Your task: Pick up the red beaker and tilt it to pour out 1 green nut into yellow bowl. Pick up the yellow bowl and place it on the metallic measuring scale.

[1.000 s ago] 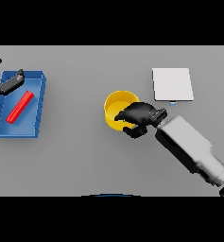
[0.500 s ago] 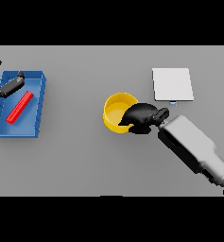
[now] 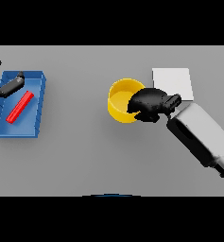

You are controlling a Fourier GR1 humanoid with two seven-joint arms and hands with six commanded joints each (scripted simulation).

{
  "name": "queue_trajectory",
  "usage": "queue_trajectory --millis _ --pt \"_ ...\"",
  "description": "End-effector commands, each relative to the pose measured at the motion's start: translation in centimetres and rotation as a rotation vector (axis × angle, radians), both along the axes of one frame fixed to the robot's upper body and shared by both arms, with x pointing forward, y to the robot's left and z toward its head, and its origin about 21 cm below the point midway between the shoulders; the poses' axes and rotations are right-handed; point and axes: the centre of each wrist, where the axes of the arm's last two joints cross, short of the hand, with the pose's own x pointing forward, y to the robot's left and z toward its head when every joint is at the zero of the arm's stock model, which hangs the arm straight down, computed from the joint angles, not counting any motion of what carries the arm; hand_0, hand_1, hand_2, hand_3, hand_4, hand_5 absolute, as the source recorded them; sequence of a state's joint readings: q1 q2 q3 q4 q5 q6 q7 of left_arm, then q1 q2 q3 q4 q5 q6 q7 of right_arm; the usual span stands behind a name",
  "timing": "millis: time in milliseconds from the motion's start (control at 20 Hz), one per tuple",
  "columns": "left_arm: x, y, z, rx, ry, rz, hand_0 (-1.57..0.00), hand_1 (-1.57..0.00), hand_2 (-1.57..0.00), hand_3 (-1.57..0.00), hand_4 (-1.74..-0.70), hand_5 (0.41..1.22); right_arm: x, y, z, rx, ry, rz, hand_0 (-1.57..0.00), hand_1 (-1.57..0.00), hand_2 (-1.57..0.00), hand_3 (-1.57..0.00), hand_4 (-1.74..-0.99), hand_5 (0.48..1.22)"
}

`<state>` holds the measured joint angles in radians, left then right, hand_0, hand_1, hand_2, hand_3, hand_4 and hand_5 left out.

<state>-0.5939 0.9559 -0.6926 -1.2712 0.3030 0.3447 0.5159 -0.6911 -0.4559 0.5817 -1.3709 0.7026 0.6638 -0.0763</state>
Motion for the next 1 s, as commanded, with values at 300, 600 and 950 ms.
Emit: queue_trajectory --millis 300,600,950 --pt "0.2 -0.4 0.9 0.004 -0.013 -0.012 0.00 0.00 0.00 0.00 -0.80 0.723 -0.1 -1.8 2.9 0.003 -0.050 -0.054 -1.57 -1.57 -1.56 -1.24 -1.719 1.220" --pt "0.1 -0.2 1.1 0.011 -0.010 -0.003 0.00 0.00 0.00 0.00 -0.80 0.737 2.3 -4.3 4.6 -0.013 -0.157 -0.137 -1.57 -1.57 -1.57 -1.27 -1.719 1.221" --pt "-0.6 -0.7 1.3 0.008 0.006 0.022 0.00 0.00 0.00 0.00 -0.83 0.765 5.4 -8.9 3.4 -0.005 -0.150 -0.329 -1.57 -1.57 -1.57 -1.19 -1.720 1.221"
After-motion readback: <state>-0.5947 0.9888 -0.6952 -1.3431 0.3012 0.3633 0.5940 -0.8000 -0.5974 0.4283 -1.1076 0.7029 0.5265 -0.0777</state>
